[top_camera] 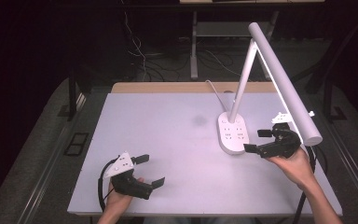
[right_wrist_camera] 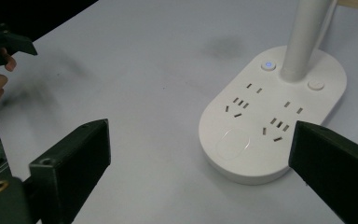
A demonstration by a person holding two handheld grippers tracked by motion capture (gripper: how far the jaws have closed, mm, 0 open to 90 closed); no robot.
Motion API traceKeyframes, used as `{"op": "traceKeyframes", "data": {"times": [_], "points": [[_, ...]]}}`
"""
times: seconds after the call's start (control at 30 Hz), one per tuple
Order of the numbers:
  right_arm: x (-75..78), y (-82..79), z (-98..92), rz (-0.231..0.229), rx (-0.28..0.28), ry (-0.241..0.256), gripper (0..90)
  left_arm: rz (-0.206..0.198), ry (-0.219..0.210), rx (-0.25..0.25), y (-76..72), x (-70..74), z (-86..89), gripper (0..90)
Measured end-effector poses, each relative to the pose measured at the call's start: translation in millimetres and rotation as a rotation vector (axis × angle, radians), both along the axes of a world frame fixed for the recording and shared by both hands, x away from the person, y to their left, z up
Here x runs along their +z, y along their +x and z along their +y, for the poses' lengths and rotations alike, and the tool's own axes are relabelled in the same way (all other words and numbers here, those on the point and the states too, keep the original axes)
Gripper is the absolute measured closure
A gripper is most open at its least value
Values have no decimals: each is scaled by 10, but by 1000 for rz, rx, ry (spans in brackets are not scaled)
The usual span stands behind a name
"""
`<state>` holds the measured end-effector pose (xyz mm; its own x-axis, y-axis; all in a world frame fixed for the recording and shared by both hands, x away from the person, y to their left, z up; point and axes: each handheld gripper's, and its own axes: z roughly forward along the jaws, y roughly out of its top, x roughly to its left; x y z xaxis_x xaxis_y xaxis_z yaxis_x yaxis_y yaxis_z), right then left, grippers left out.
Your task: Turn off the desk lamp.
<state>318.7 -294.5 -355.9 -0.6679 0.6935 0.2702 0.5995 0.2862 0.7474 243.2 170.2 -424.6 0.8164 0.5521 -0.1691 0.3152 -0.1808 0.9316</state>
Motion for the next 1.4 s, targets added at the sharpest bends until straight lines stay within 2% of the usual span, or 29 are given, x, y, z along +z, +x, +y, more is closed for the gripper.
{"op": "traceKeyframes", "data": {"times": [0.47,0.73,1.4], "points": [[24,252,-33,16,-12,-5,54,-1,2,0,2,-1,-2,0],[20,456,-57,25,-29,-1,54,-1,1,0,2,-1,0,0],[-55,846,-87,36,-83,-11,61,-7,2,0,-1,3,3,0]]}}
